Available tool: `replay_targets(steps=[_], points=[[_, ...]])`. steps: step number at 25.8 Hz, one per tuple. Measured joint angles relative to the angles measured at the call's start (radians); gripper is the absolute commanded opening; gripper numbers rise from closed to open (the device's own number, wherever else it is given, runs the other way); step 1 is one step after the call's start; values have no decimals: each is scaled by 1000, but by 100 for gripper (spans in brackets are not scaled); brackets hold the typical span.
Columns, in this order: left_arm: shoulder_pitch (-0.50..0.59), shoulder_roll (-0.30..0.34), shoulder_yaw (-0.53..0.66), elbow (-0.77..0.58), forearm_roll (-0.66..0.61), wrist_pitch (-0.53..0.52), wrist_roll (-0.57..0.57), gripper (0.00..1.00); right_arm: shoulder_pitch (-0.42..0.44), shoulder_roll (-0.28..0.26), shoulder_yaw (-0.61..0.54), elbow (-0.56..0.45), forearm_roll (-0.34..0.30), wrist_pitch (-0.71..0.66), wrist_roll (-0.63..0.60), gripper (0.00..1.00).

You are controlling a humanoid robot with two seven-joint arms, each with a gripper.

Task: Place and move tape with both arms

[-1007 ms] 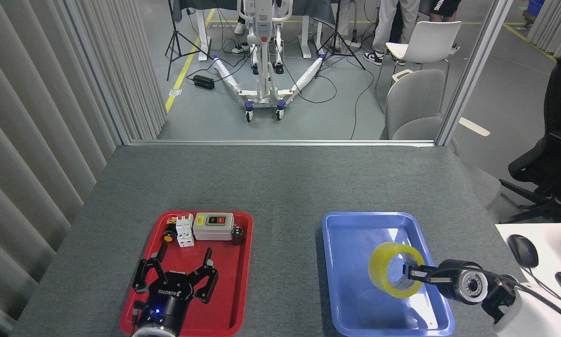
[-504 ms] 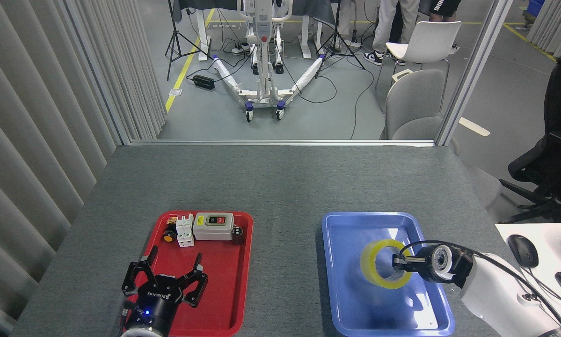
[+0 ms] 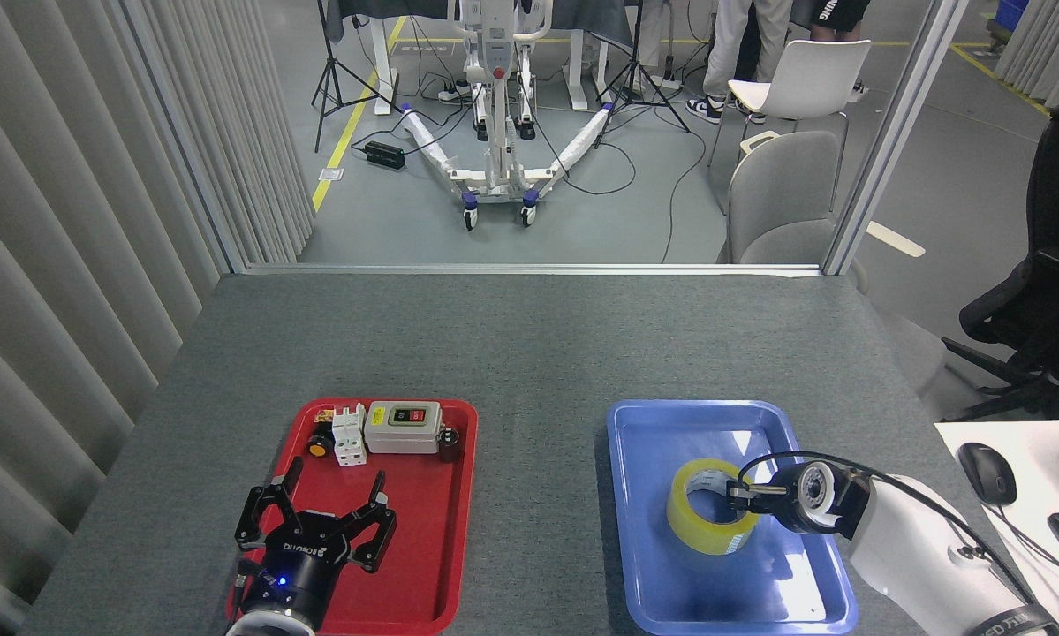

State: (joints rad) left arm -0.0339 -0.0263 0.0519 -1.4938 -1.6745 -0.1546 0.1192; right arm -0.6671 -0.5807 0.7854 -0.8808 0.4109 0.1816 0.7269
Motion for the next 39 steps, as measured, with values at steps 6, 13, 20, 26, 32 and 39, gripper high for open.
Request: replay_targets(steps=[6, 13, 20, 26, 32, 39], points=[[-3, -5, -1, 31, 0, 7, 3, 100, -2, -2, -13, 1, 13, -40, -34, 50], [-4, -3, -1, 42, 0, 10, 6, 100, 35, -8, -71, -40, 111, -101, -193, 99], [-9, -4, 1, 40, -1, 12, 9, 100, 202, 19, -360, -154, 452, -165, -507, 99], [-10, -4, 3, 41, 0, 14, 9, 100, 371, 153, -674, -324, 773, -235, -692, 99], [-11, -1, 5, 41, 12, 15, 9, 100, 546, 184, -795, -486, 841, -285, -774, 99], [-10, 2, 5, 42, 29, 15, 8, 100, 735, 218, -909, -676, 848, -291, -795, 99]])
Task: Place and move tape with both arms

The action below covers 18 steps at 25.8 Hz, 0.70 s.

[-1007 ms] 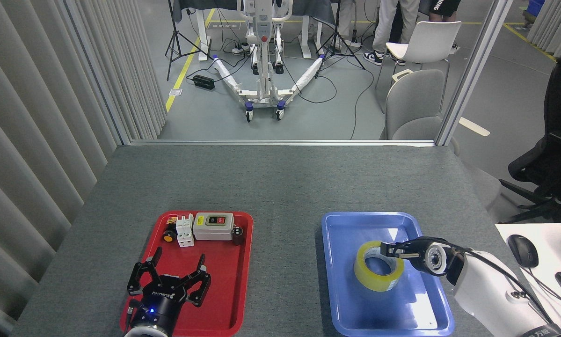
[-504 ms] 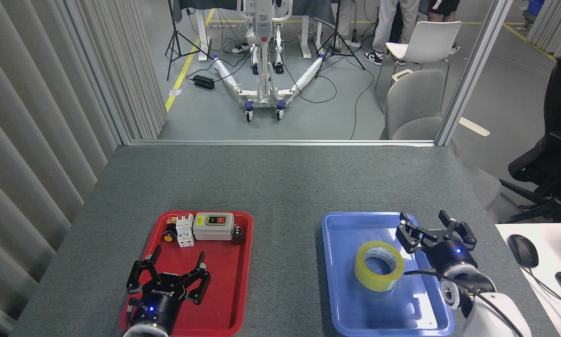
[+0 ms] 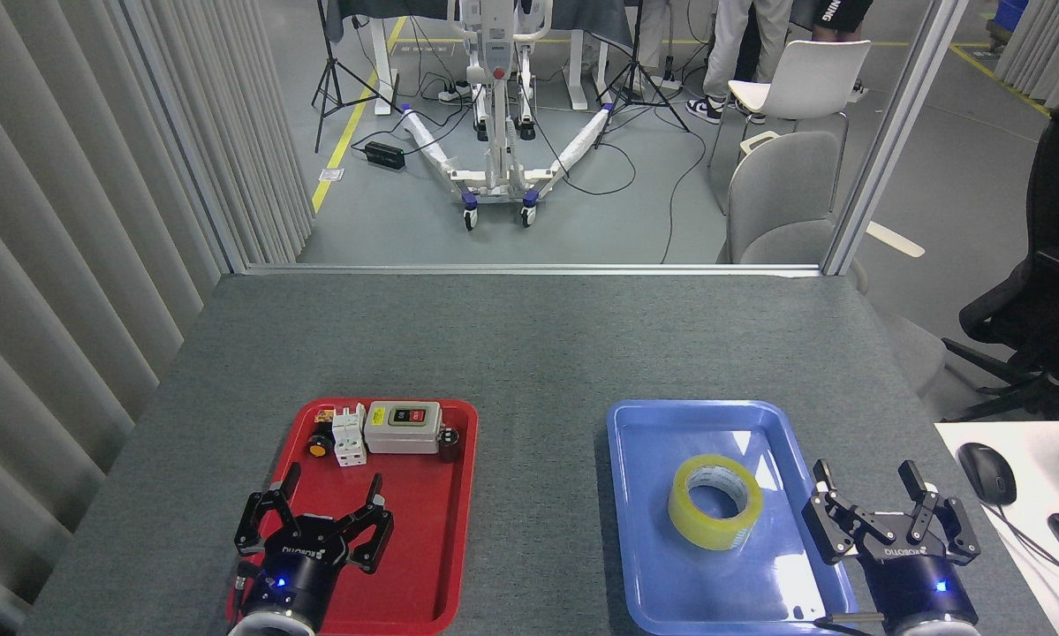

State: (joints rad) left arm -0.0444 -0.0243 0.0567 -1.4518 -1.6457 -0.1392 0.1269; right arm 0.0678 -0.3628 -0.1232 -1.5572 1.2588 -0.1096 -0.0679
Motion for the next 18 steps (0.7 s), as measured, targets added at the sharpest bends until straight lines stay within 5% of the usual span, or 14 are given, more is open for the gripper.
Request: replay_targets(steps=[8, 18], points=[[3, 1, 1, 1, 1, 0, 1, 100, 61, 42, -56, -44, 30, -5, -1, 99], [5, 0, 2, 2, 13, 0, 2, 100, 98, 28, -55, -36, 36, -10, -10, 100]])
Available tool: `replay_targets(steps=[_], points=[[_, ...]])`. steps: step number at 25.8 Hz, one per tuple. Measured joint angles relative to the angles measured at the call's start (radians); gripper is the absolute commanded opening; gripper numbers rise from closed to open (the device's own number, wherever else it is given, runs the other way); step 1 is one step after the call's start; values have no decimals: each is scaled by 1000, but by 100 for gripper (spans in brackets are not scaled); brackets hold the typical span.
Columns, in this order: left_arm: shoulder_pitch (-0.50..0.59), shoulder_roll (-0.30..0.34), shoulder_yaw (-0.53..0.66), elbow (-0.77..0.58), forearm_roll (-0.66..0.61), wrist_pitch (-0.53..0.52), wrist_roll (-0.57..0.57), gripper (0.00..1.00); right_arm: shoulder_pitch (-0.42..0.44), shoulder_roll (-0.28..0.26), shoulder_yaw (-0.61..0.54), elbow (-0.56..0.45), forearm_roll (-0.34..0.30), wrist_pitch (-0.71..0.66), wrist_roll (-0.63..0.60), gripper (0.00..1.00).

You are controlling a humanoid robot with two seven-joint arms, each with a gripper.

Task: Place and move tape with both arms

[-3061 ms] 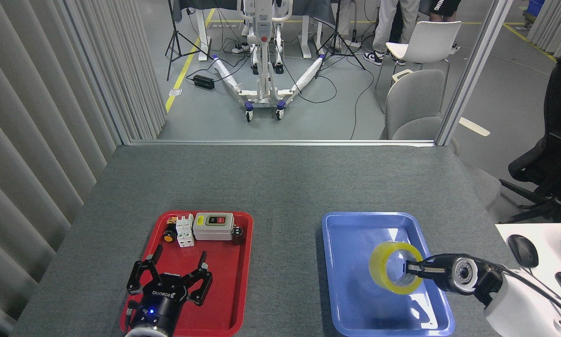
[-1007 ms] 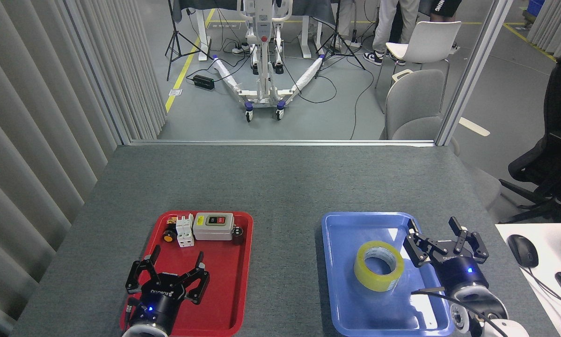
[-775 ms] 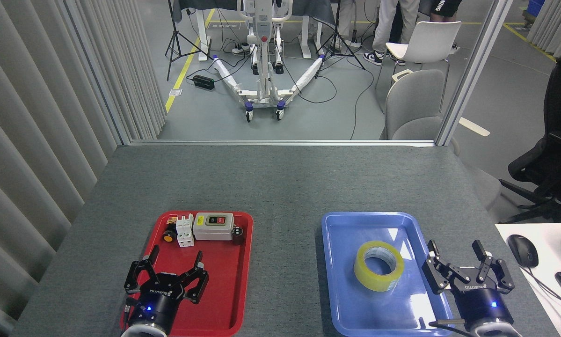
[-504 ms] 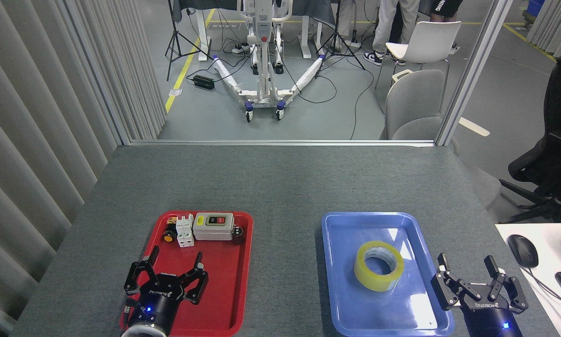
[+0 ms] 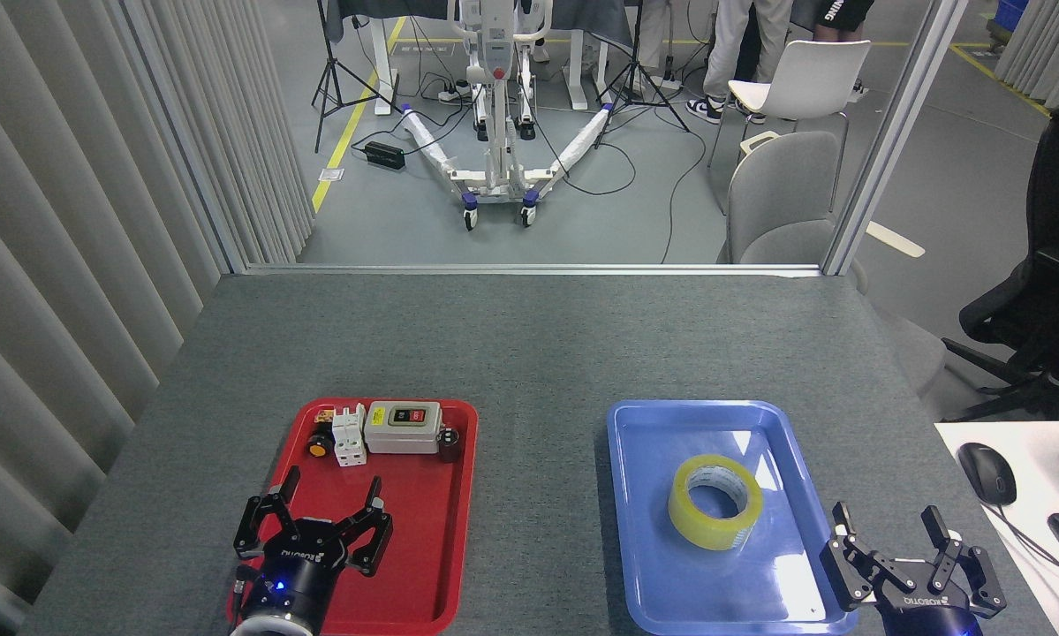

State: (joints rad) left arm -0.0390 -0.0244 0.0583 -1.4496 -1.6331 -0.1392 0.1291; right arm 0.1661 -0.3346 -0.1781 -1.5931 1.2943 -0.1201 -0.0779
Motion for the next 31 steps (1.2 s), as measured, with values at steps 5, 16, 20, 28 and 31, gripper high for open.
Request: replay_targets(steps=[5, 16, 20, 28, 31], points=[[0, 1, 0, 0, 9, 0, 0, 100, 1, -31, 14, 5, -7, -1, -4, 100], [0, 3, 2, 10, 12, 1, 0, 100, -8, -67, 62, 15, -9, 8, -6, 100], [0, 2, 2, 11, 12, 1, 0, 100, -12, -67, 78, 17, -9, 9, -7, 100], [1, 0, 2, 14, 12, 1, 0, 100, -16, -66, 83, 18, -9, 9, -4, 100], [0, -1, 2, 18, 12, 1, 0, 100, -17, -65, 83, 18, -9, 9, -4, 100]])
